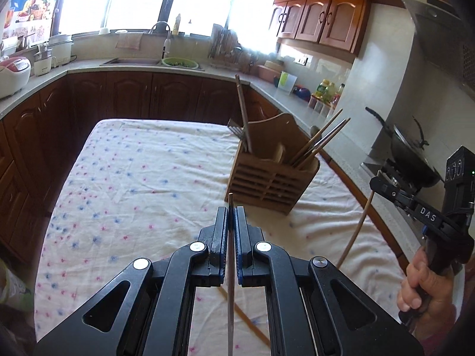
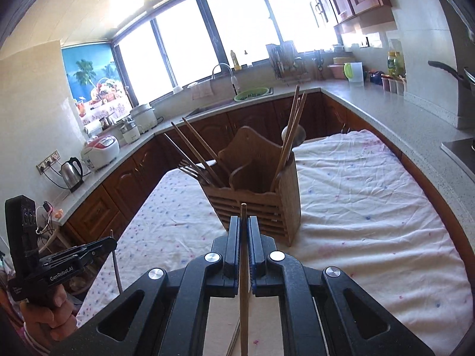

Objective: Organize utensils
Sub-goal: 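Lift both chopsticks into the wooden holder and open both tools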

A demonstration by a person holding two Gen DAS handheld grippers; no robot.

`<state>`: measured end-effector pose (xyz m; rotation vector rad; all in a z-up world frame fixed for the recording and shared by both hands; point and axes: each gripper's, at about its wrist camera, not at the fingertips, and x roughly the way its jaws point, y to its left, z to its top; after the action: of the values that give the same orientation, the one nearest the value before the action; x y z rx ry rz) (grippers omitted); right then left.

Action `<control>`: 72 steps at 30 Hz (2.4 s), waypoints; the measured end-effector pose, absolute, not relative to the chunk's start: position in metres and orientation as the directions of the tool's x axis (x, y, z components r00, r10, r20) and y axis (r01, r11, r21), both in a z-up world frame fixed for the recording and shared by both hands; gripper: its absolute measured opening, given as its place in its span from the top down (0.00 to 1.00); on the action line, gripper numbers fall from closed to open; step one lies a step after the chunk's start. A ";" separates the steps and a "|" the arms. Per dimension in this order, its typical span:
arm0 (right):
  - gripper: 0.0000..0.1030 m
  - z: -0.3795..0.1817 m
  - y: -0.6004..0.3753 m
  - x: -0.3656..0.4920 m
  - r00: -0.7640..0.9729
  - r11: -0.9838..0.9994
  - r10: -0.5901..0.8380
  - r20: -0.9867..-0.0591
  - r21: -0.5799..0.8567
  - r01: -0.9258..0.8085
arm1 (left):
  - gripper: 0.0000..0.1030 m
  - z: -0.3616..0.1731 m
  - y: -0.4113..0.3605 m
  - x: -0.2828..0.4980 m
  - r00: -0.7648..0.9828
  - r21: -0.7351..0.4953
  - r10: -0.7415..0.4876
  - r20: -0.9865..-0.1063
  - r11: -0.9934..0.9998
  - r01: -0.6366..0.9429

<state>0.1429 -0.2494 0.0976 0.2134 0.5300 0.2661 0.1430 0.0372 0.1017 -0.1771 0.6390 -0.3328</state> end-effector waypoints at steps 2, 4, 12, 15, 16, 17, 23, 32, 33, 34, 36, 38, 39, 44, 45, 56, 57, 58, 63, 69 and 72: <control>0.96 0.107 -0.255 0.138 0.842 0.941 0.306 -0.443 0.276 -0.197 | 0.97 0.112 0.038 0.140 0.764 -0.265 -0.366 -0.530 0.928 0.261; 0.96 0.116 -0.258 0.135 0.854 0.941 0.303 -0.422 0.277 -0.197 | 0.97 0.121 0.036 0.138 0.777 -0.257 -0.366 -0.512 0.929 0.268; 0.96 0.129 -0.262 0.133 0.872 0.939 0.301 -0.387 0.278 -0.201 | 0.97 0.133 0.031 0.141 0.792 -0.241 -0.366 -0.488 0.929 0.281; 0.96 0.132 -0.264 0.135 0.871 0.936 0.308 -0.382 0.284 -0.206 | 0.97 0.139 0.029 0.142 0.799 -0.239 -0.369 -0.475 0.928 0.287; 0.96 0.133 -0.264 0.134 0.872 0.937 0.307 -0.380 0.282 -0.207 | 0.97 0.141 0.029 0.142 0.802 -0.237 -0.370 -0.469 0.928 0.289; 0.96 0.134 -0.264 0.135 0.873 0.937 0.307 -0.379 0.281 -0.208 | 0.97 0.143 0.028 0.143 0.805 -0.237 -0.369 -0.465 0.928 0.289; 0.96 0.141 -0.265 0.138 0.881 0.938 0.304 -0.363 0.276 -0.210 | 0.97 0.155 0.025 0.151 0.817 -0.236 -0.374 -0.440 0.925 0.296; 0.96 0.173 -0.269 0.154 0.916 0.946 0.277 -0.289 0.249 -0.207 | 0.97 0.195 0.004 0.176 0.854 -0.188 -0.379 -0.357 0.924 0.332; 0.96 0.179 -0.270 0.157 0.922 0.946 0.273 -0.275 0.249 -0.206 | 0.97 0.201 0.001 0.179 0.860 -0.181 -0.378 -0.342 0.925 0.334; 0.96 0.185 -0.271 0.160 0.928 0.948 0.267 -0.260 0.246 -0.204 | 0.97 0.208 -0.002 0.184 0.866 -0.177 -0.377 -0.327 0.925 0.336; 0.96 0.197 -0.273 0.168 0.940 0.951 0.254 -0.227 0.238 -0.199 | 0.97 0.221 -0.005 0.193 0.878 -0.177 -0.379 -0.293 0.924 0.339; 0.96 0.208 -0.275 0.176 0.951 0.952 0.241 -0.196 0.239 -0.191 | 0.97 0.232 -0.008 0.204 0.890 -0.183 -0.374 -0.259 0.924 0.335; 0.96 0.214 -0.277 0.180 0.956 0.954 0.229 -0.181 0.236 -0.184 | 0.97 0.235 -0.009 0.211 0.895 -0.189 -0.372 -0.248 0.924 0.332; 0.96 0.225 -0.281 0.203 0.971 0.960 0.191 -0.147 0.233 -0.154 | 0.97 0.230 -0.017 0.243 0.916 -0.214 -0.340 -0.215 0.931 0.296; 0.96 0.223 -0.281 0.208 0.971 0.961 0.187 -0.150 0.232 -0.149 | 0.97 0.225 -0.019 0.251 0.918 -0.222 -0.333 -0.217 0.932 0.285; 0.95 0.162 -0.281 0.228 0.950 0.960 0.191 -0.246 0.249 -0.129 | 0.97 0.148 -0.020 0.283 0.891 -0.288 -0.305 -0.337 0.934 0.211; 0.95 0.157 -0.281 0.229 0.947 0.959 0.193 -0.255 0.253 -0.127 | 0.97 0.145 -0.020 0.282 0.889 -0.293 -0.308 -0.340 0.933 0.211; 0.95 0.153 -0.282 0.229 0.944 0.958 0.196 -0.265 0.259 -0.126 | 0.97 0.142 -0.019 0.281 0.886 -0.298 -0.311 -0.343 0.931 0.211; 0.95 0.138 -0.284 0.232 0.930 0.953 0.203 -0.306 0.279 -0.117 | 0.96 0.129 -0.023 0.279 0.871 -0.297 -0.323 -0.371 0.930 0.218; 0.95 0.121 -0.278 0.238 0.913 0.954 0.218 -0.346 0.272 -0.125 | 0.96 0.115 -0.025 0.274 0.862 -0.288 -0.325 -0.389 0.932 0.221; 0.95 0.119 -0.270 0.240 0.907 0.958 0.216 -0.362 0.257 -0.125 | 0.96 0.116 -0.024 0.273 0.856 -0.292 -0.334 -0.394 0.929 0.228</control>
<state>0.2401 -0.2696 0.1191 0.2312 0.3984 0.1775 0.2732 -0.0242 0.1163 -0.2397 0.4546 -0.2982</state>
